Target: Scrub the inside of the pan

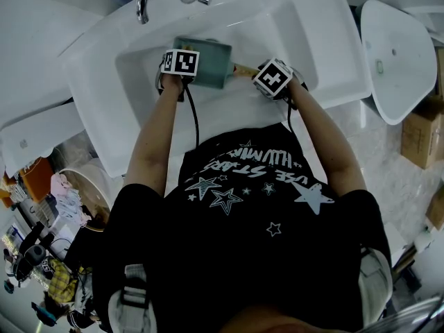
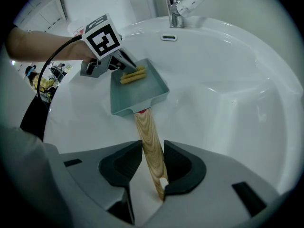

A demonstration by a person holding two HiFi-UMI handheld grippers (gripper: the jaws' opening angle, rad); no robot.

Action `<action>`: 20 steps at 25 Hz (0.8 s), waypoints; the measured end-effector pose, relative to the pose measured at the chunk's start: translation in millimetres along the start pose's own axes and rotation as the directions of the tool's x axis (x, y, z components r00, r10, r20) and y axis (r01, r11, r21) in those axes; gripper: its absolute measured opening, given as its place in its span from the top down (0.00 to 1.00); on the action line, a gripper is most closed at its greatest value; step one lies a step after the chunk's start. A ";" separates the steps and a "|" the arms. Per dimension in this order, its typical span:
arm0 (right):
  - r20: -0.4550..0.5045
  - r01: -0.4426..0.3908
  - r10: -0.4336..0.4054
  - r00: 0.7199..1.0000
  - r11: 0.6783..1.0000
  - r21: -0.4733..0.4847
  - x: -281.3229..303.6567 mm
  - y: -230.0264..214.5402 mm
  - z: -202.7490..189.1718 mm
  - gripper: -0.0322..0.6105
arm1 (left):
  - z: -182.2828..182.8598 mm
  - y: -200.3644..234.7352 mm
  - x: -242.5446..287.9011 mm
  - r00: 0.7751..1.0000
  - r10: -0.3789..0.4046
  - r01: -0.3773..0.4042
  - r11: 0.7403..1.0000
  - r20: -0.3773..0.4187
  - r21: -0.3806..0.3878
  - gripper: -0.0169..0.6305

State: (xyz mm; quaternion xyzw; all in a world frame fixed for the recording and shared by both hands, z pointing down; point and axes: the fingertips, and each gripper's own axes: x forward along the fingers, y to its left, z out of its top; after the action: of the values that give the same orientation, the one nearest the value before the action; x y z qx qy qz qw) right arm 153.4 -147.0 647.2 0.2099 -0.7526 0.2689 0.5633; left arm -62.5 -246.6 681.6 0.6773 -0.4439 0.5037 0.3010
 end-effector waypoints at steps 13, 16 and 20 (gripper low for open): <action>0.000 -0.012 0.012 1.000 1.000 0.007 1.0 2.1 3.4 0.74 | 36.5 -65.4 -18.0 0.964 -0.235 0.241 0.970 0.128 -0.037 0.91; 0.009 -0.026 0.026 1.000 1.000 0.017 0.3 6.6 5.1 0.74 | 37.3 -75.7 -16.1 0.961 -0.253 0.254 0.967 0.112 -0.001 0.91; 0.016 -0.053 0.052 0.999 0.998 0.028 -4.1 12.9 7.6 0.74 | 37.4 -92.1 -13.3 0.955 -0.280 0.281 0.960 0.103 0.004 0.91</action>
State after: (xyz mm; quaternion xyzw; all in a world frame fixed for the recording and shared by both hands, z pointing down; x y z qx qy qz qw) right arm 141.0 -141.9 639.4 0.2000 -0.7581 0.2927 0.5473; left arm 35.0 -235.5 660.9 0.7568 -0.3609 0.4181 0.3496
